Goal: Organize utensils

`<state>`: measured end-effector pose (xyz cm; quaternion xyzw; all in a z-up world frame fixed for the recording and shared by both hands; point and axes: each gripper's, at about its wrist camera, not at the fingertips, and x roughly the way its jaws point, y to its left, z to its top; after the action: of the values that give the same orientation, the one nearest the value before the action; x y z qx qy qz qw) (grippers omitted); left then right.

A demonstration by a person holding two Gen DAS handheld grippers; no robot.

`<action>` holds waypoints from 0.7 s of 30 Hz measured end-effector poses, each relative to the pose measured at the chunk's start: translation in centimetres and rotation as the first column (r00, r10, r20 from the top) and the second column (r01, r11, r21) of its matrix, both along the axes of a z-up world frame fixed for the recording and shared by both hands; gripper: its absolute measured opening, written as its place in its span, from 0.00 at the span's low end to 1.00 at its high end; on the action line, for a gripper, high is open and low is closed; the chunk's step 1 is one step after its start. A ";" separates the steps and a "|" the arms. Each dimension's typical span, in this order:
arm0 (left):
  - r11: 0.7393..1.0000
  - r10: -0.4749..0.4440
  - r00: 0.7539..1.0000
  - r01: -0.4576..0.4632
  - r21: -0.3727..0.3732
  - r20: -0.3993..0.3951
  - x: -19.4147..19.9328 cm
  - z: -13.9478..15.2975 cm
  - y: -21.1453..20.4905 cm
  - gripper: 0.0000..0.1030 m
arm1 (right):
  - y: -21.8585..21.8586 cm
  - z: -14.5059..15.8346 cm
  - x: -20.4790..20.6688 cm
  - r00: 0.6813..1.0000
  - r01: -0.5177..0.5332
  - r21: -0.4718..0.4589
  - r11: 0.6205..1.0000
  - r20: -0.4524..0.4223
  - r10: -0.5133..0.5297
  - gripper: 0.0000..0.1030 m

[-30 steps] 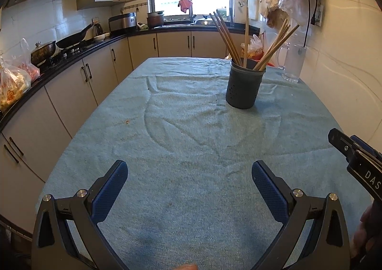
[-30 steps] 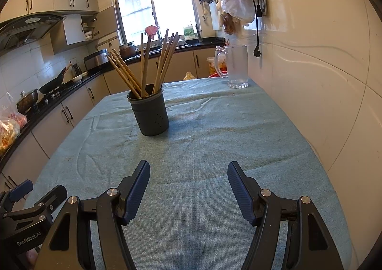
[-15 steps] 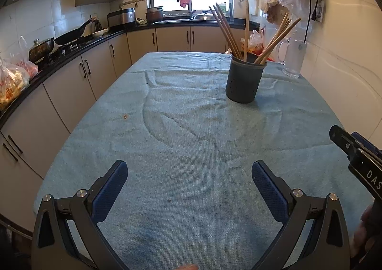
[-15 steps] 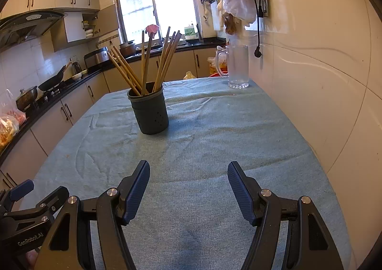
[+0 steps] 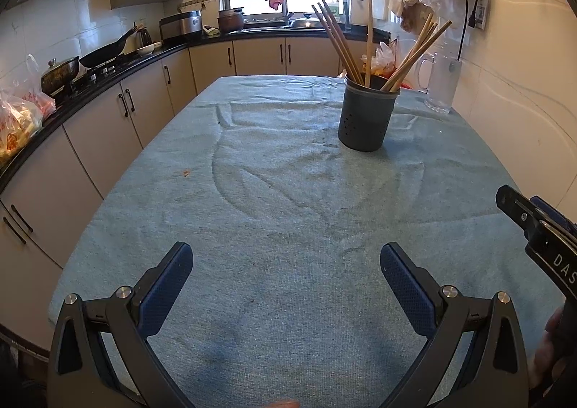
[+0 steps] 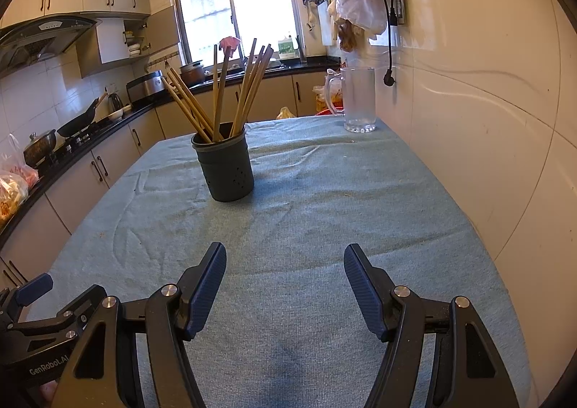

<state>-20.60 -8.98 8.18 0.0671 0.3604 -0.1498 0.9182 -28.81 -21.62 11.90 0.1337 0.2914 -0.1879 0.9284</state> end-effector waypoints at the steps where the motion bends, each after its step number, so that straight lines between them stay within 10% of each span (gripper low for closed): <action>1: 1.000 0.001 1.000 -0.001 0.000 -0.001 0.0 0.0 0.0 1.00 | 0.0 -0.1 0.0 1.000 0.000 0.000 1.000 0.000 0.000 0.70; 21: 1.000 -0.003 1.000 0.003 -0.001 -0.016 0.1 -0.4 -0.3 1.00 | -0.2 -0.5 0.0 1.000 0.009 0.005 1.000 -0.007 -0.009 0.71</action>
<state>-20.48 -9.24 7.79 0.0659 0.3675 -0.1517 0.9152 -28.84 -21.85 11.39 0.1367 0.2944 -0.1918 0.9262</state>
